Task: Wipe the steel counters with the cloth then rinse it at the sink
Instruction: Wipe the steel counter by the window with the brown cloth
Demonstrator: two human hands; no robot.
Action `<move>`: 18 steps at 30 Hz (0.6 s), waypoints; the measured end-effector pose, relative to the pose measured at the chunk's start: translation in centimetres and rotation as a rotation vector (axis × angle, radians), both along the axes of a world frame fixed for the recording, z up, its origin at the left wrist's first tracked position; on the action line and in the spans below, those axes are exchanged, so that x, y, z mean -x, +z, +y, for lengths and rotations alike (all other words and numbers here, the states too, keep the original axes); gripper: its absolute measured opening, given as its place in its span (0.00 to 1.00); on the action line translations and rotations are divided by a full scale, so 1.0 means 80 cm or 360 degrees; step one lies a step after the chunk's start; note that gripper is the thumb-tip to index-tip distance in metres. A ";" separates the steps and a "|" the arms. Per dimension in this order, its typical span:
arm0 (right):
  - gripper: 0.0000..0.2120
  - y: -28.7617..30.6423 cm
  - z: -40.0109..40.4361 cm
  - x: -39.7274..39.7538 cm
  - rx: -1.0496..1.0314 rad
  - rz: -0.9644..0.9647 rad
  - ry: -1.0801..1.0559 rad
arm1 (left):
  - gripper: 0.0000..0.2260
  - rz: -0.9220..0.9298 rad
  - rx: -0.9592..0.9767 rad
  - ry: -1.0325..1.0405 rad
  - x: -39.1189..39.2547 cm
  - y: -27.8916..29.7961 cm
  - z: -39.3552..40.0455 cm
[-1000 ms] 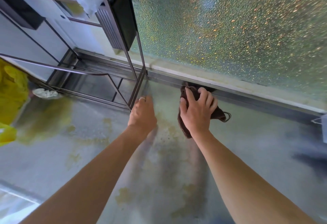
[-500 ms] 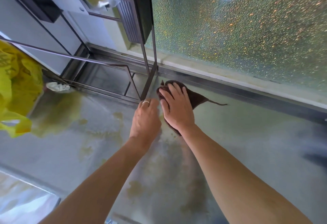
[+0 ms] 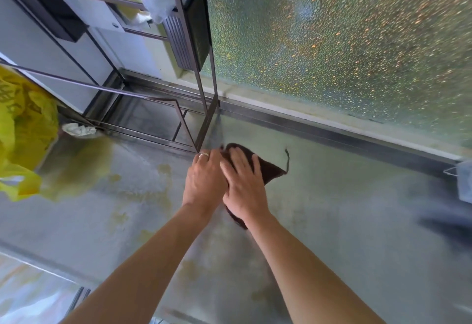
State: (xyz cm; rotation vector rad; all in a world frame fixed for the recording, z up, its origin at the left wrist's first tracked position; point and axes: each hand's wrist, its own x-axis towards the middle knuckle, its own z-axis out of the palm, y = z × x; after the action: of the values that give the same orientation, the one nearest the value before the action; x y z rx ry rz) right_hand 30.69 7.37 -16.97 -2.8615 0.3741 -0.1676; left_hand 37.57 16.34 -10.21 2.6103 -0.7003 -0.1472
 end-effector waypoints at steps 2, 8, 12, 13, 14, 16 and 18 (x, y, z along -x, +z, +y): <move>0.24 0.001 -0.018 -0.002 0.0001 0.0008 -0.0259 | 0.10 -0.0018 -0.0042 -0.0041 -0.001 -0.006 -0.002; 0.22 -0.009 -0.078 0.044 0.0146 -0.0010 -0.0458 | 0.16 -0.0005 -0.0281 -0.0313 -0.017 -0.018 -0.010; 0.21 -0.010 -0.083 0.062 0.0149 -0.0064 -0.0580 | 0.20 -0.0012 -0.0521 -0.0578 -0.040 -0.025 -0.031; 0.21 -0.010 -0.078 0.059 0.0131 -0.0075 -0.0630 | 0.18 -0.0011 -0.0574 -0.0601 -0.043 -0.025 -0.035; 0.20 -0.009 -0.072 0.056 0.0112 -0.0083 -0.0682 | 0.17 -0.0016 -0.0621 -0.0619 -0.046 -0.024 -0.037; 0.20 -0.007 -0.057 0.050 0.0072 -0.0095 -0.0773 | 0.16 -0.0019 -0.0686 -0.0617 -0.051 -0.022 -0.040; 0.21 -0.003 -0.035 0.046 0.0047 -0.0082 -0.0805 | 0.17 -0.0009 -0.0701 -0.0567 -0.048 -0.023 -0.041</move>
State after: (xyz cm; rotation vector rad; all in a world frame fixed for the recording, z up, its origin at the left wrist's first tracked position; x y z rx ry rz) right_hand 27.00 4.55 -17.24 -2.7225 1.0847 -0.3372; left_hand 41.38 13.05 -12.02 2.8622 -1.2540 -0.4459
